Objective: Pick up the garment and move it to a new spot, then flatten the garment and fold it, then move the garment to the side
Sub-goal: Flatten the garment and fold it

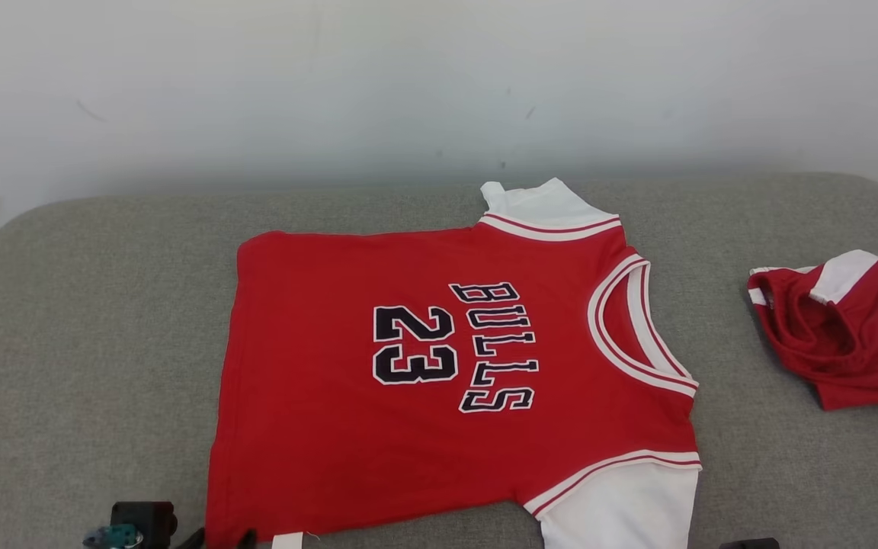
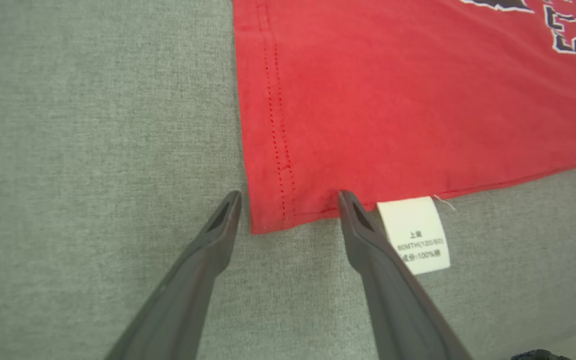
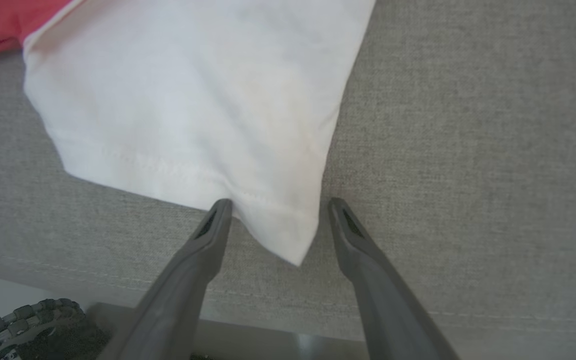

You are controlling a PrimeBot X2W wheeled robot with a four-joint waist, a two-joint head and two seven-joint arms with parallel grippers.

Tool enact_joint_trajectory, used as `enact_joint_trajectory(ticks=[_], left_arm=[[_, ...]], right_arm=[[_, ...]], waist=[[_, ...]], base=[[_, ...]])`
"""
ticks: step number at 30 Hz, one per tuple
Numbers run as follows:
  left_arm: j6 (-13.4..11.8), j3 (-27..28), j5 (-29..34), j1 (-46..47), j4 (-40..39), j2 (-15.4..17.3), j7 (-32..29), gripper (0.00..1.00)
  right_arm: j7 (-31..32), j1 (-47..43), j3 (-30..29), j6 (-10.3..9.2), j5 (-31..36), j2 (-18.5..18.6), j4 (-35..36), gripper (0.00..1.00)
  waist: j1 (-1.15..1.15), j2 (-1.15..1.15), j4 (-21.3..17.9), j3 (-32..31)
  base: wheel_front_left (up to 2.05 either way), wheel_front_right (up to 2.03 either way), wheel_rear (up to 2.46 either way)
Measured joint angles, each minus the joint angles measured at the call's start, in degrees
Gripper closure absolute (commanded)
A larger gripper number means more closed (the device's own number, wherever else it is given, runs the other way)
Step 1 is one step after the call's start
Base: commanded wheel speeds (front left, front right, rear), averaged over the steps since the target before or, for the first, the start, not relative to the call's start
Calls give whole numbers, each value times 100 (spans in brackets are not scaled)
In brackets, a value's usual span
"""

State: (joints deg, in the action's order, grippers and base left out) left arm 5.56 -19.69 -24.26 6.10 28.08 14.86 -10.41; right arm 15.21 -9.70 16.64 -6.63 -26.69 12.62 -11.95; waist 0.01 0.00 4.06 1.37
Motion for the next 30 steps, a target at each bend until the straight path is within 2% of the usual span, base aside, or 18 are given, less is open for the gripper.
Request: enact_joint_trajectory(ticks=[1,2,4,11,16,21,26,30], left_arm=[[0,14,-23,29,53,-22,1,0],[0,20,-113,50,118,-47,-19,51],[2,-26,-148,115,246,-47,-66,100],[54,-32,-149,196,475,-49,-43,100],[57,15,-205,227,538,-48,69,100],[57,76,-210,114,394,19,259,100],[57,45,-167,19,232,90,354,100],[57,30,-162,-1,58,104,398,100]], right_arm=[[5,15,16,-1,10,-10,-14,51],[32,48,18,-11,9,-18,-42,100],[48,88,18,-18,10,-18,-67,100],[68,118,4,-16,-2,-82,-103,100],[34,111,-172,20,-297,-187,-30,100],[-137,55,-459,163,-547,-87,564,100],[-167,-78,-623,211,-579,118,1010,100],[-151,-169,-687,259,-760,116,1228,100]], waist=[[0,0,-7,8],[0,0,-15,16],[0,0,-22,26],[0,0,-31,12],[0,0,-27,-77],[0,0,-29,-198],[0,0,-34,-275],[-1,0,-29,-350]], base=[[0,0,0],[0,0,0],[0,0,0],[0,0,0],[0,0,0],[0,0,0],[0,0,0],[0,0,0]])
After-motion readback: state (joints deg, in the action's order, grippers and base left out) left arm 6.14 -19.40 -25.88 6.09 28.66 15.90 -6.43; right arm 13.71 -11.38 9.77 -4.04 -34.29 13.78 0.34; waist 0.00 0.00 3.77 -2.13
